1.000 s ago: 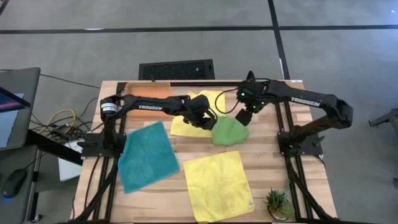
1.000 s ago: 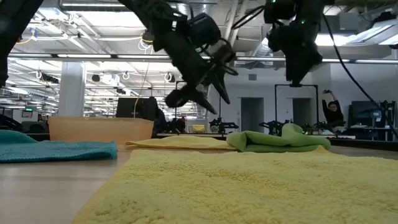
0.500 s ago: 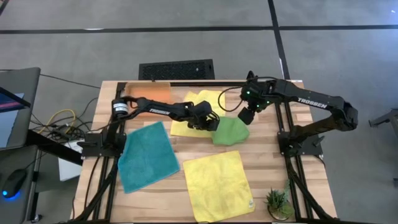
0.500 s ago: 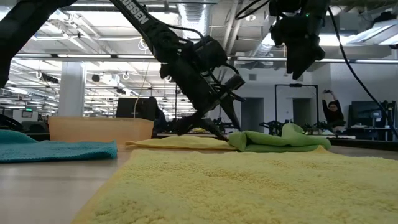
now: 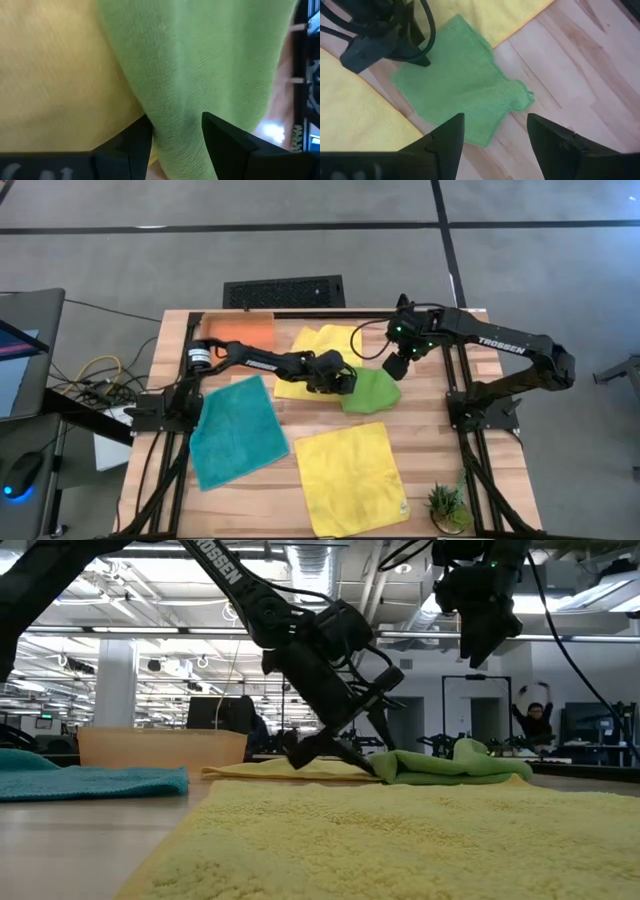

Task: Fold microfiber towels
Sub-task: Put the green microfiber towel into the orange bin

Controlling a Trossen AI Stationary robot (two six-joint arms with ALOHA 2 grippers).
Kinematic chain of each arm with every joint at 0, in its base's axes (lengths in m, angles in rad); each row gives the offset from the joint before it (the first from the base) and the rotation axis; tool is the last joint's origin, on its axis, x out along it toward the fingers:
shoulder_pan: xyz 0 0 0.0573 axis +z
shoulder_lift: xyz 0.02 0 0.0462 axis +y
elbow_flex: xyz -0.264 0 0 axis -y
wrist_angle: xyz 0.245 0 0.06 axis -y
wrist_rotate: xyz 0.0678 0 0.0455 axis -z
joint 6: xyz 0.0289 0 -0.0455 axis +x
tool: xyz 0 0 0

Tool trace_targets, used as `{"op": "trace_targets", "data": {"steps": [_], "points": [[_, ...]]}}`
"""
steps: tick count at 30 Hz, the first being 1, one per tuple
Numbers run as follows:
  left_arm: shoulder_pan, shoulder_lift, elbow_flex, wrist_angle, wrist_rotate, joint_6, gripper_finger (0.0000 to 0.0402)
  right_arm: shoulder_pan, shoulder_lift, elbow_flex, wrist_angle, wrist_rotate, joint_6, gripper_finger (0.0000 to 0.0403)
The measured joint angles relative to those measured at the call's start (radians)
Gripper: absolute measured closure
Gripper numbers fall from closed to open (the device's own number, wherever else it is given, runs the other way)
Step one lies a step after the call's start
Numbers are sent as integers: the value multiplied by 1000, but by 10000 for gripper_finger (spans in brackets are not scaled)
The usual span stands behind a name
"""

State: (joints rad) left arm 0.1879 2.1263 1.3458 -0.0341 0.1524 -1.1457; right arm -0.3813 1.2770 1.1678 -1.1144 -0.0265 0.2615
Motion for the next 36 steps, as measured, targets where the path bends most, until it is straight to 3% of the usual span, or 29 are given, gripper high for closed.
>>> {"op": "trace_targets", "data": {"steps": [9, 11, 17, 23, 36], "points": [[-12, 3, -1, 32, -53, 36, 247, 0, 0, 0, 0, 0, 0, 163], [-12, 3, -1, 25, -62, 48, 270, 0, 0, 0, 0, 0, 0, 163], [-11, 3, -1, 31, -63, 121, 389, 0, 0, 0, 0, 0, 0, 163], [-11, -7, -1, 31, -34, 140, 398, 0, 0, 0, 0, 1, 0, 163], [-5, -178, -1, -93, -38, 253, 401, 0, 0, 0, -12, 1, -1, 163]]}}
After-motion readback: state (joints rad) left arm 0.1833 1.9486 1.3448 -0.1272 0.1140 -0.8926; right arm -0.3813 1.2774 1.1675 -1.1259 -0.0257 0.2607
